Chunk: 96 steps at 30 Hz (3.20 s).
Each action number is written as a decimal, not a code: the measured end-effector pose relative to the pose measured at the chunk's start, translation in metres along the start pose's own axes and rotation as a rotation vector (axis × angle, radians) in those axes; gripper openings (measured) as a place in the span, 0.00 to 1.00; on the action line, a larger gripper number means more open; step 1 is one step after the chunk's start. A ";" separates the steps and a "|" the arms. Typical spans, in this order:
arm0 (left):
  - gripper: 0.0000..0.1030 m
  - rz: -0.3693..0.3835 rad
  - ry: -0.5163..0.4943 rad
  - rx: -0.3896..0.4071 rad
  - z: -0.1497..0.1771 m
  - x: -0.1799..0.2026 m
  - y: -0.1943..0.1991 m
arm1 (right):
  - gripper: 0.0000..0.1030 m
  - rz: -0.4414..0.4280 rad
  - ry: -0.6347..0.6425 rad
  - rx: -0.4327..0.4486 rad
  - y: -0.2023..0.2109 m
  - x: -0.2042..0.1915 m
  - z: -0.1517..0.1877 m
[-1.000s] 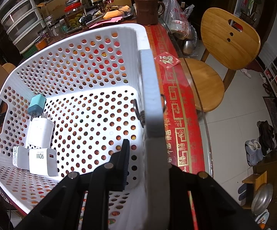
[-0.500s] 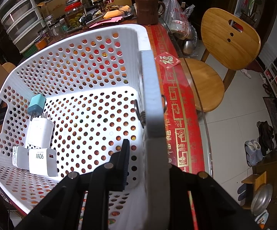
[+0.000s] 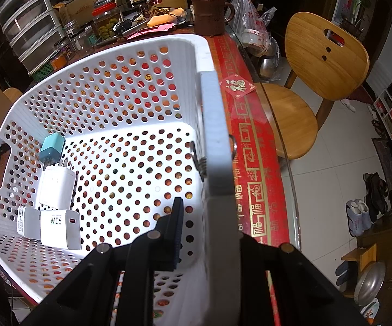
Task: Organize rigid objects
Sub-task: 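Return the left tool to the table and grasp another white charger, then carry the white charger into the basket and open the left tool, then return the left tool to the table and grasp the flat white charger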
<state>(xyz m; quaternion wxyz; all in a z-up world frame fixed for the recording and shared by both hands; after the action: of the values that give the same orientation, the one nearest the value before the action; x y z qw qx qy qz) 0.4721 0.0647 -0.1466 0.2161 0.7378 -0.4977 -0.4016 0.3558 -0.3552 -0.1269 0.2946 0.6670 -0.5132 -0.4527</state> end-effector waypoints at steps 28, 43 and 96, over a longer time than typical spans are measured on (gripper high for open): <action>0.49 -0.013 -0.219 0.160 -0.016 0.131 0.186 | 0.15 0.003 0.003 -0.002 -0.001 0.000 -0.001; 0.50 0.160 -0.448 -0.049 0.010 0.250 0.157 | 0.15 0.001 0.007 -0.007 -0.001 0.000 -0.001; 0.93 0.182 -0.016 -0.106 0.097 0.045 0.004 | 0.15 0.040 0.026 -0.013 -0.002 -0.003 -0.001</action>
<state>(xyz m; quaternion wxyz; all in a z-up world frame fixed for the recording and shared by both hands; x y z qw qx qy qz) 0.3999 0.0298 -0.2168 0.2863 0.6738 -0.5425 -0.4121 0.3573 -0.3522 -0.1273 0.3146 0.6604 -0.5198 -0.4413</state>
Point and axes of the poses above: each gripper's, at about its wrist camera, not at the fingertips, and y roughly against the way its jaws point, x to its right, z to its underside, the point moved 1 cm from there along -y, roughly the way its jaws point, and after that the axes turned 15 degrees about -z, right-handed, at the moved point
